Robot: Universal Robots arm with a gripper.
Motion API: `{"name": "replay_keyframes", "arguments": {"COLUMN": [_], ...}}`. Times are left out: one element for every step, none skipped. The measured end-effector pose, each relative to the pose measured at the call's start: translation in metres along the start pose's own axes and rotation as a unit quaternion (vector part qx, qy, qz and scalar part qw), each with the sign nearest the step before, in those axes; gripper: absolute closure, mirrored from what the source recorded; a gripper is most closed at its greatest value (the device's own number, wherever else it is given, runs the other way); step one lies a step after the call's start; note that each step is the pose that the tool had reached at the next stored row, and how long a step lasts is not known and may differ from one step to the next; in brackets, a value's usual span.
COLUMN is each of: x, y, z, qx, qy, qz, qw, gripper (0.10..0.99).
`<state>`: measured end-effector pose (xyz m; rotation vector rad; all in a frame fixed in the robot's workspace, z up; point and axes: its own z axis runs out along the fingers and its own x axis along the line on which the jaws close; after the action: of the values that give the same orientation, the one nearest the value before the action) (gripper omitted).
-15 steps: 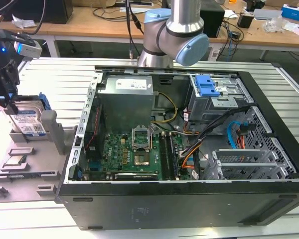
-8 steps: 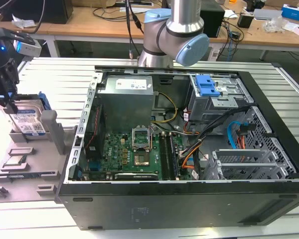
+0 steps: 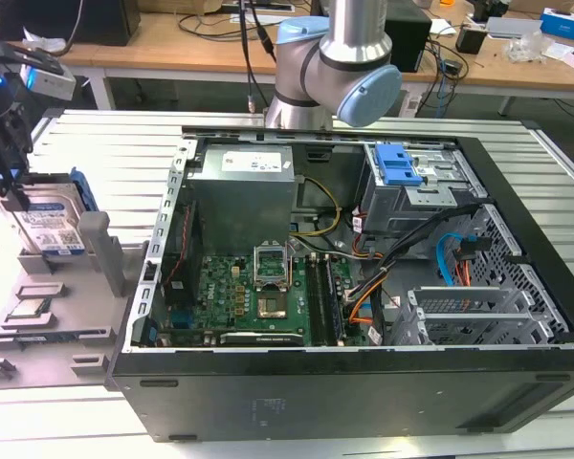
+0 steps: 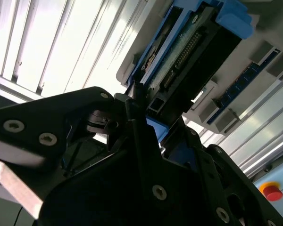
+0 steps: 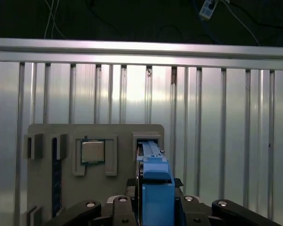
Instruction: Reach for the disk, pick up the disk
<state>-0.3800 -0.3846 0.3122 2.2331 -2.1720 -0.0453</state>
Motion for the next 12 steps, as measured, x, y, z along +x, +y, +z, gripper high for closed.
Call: {"name": "replay_keyframes", "arguments": {"x": [0.0000,-0.0001,-0.0001,-0.0001,-0.0001,-0.0002,-0.0002,-0.0002,-0.0002,-0.0002,-0.0003,-0.0003], "y": [0.0001,0.0001,0.0002,0.0002,0.0003,0.0004,0.0005,0.0006,0.0006,0.0007,0.0008,0.0008], "z": [-0.0015,-0.0031,-0.0049,-0.0065,-0.0079,-0.0095,-0.0134,-0.0154,-0.0167,-0.0184,-0.0198,-0.0212], "qx": [0.0000,0.0000,0.0000,0.0000,0.0000,0.0000,0.0000,0.0000,0.0000,0.0000,0.0000,0.0000], "qy": [0.0000,0.0000,0.0000,0.0000,0.0000,0.0000,0.0000,0.0000,0.0000,0.0000,0.0000,0.0000], "qz": [0.000,0.000,0.000,0.000,0.000,0.000,0.000,0.000,0.000,0.000,0.000,0.000], "qw": [1.0000,1.0000,1.0000,1.0000,1.0000,1.0000,1.0000,1.0000,1.0000,1.0000,1.0000,1.0000], "gripper": [0.722,0.722,0.722,0.722,0.722,0.722,0.722,0.722,0.722,0.722,0.722,0.722]}}
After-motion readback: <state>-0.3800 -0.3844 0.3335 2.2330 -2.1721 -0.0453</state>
